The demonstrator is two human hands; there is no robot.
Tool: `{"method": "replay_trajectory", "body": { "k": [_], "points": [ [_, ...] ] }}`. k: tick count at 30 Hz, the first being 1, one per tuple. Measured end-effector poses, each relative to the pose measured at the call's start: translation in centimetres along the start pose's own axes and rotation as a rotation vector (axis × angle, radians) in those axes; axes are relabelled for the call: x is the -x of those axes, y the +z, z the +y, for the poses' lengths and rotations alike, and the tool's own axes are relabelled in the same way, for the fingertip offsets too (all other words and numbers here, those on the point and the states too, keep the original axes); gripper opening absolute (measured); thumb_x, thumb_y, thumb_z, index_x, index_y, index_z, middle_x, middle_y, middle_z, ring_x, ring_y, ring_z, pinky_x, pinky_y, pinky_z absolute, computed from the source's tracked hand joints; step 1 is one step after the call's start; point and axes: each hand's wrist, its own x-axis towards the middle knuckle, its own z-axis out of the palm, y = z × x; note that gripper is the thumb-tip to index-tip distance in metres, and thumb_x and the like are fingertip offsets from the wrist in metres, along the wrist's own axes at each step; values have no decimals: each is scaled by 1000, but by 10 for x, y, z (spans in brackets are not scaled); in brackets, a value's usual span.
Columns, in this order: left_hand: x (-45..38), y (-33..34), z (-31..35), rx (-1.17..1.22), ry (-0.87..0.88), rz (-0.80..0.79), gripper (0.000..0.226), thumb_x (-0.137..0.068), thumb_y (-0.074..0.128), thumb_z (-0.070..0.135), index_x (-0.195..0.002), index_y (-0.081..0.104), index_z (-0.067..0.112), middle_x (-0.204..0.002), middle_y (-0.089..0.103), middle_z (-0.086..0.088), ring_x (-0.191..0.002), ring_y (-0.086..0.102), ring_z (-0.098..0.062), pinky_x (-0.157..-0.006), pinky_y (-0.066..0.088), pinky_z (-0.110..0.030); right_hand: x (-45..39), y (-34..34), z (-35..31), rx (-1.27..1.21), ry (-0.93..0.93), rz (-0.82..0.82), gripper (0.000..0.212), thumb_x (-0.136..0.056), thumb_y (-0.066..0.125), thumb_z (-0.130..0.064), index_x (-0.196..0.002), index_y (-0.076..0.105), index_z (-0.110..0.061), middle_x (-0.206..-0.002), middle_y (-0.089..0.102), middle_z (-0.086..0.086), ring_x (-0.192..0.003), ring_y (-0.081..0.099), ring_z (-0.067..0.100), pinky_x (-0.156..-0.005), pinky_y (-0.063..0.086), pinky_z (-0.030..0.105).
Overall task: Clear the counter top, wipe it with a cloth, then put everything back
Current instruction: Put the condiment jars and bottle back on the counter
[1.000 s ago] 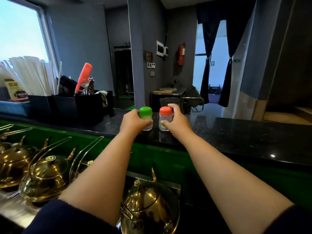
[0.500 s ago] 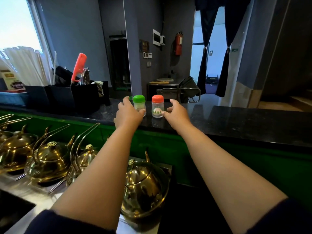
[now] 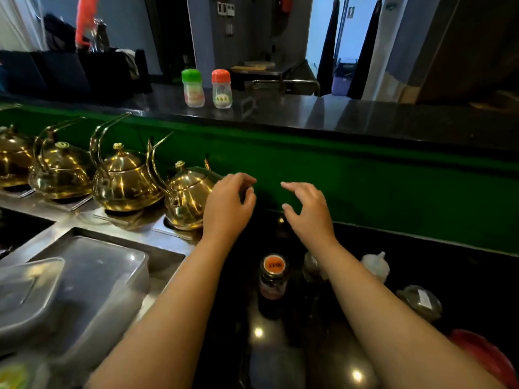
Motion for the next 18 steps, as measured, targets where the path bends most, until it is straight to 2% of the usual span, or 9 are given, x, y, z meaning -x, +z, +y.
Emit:
{"method": "replay_trajectory", "body": {
  "k": [2,4,6,7,9,12,15,18],
  "points": [
    [30,21,-2,38,-84,-176,31,-87,62,32,-116,60,21,-109,58,4,-106,57,-15,-92,48,-33,24,0,25,114,136,-57,52,-87,65,-25,-137,49,-29,-137,43,1,-132,34,22,-107,32,31],
    [59,40,-6,61,-240,-418,62,-78,71,48,-131,50,24,-127,49,-1,-121,49,-18,-102,42,-34,43,1,46,193,287,-129,69,-82,70,-34,-144,38,-29,-146,33,6,-138,26,26,-112,30,40],
    [84,54,-12,74,-395,-606,92,-66,79,54,-143,36,26,-142,37,-4,-132,39,-20,-108,36,-34,58,4,61,177,395,-177,88,-76,76,-39,-148,28,-26,-151,25,8,-141,23,29,-113,29,41],
    [95,60,-15,83,-443,-648,102,-63,82,53,-146,30,26,-147,33,-4,-135,36,-20,-109,33,-33,65,6,67,135,428,-186,95,-73,80,-39,-149,25,-24,-151,24,9,-141,24,29,-113,29,40],
    [113,71,-20,113,-504,-663,111,-58,87,46,-148,26,25,-149,34,-3,-137,36,-20,-108,32,-31,79,11,76,4,465,-186,105,-66,85,-38,-149,23,-23,-150,25,7,-139,31,26,-109,33,36],
    [131,84,-24,184,-593,-594,102,-59,89,35,-143,32,24,-139,49,2,-131,45,-18,-102,36,-30,96,17,84,-156,491,-129,107,-62,89,-32,-147,25,-22,-147,35,4,-134,38,20,-101,33,23],
    [141,91,-24,229,-643,-502,82,-65,87,30,-134,44,23,-130,57,3,-123,52,-17,-94,39,-25,108,23,90,-262,499,-41,94,-65,88,-23,-141,32,-24,-135,47,1,-121,49,15,-93,36,19],
    [143,93,-23,249,-653,-460,74,-64,87,30,-128,48,24,-124,60,5,-117,55,-15,-92,42,-26,120,29,97,-362,525,23,78,-67,86,-15,-130,41,-26,-120,56,-6,-111,56,11,-86,43,15]
  ]
}}
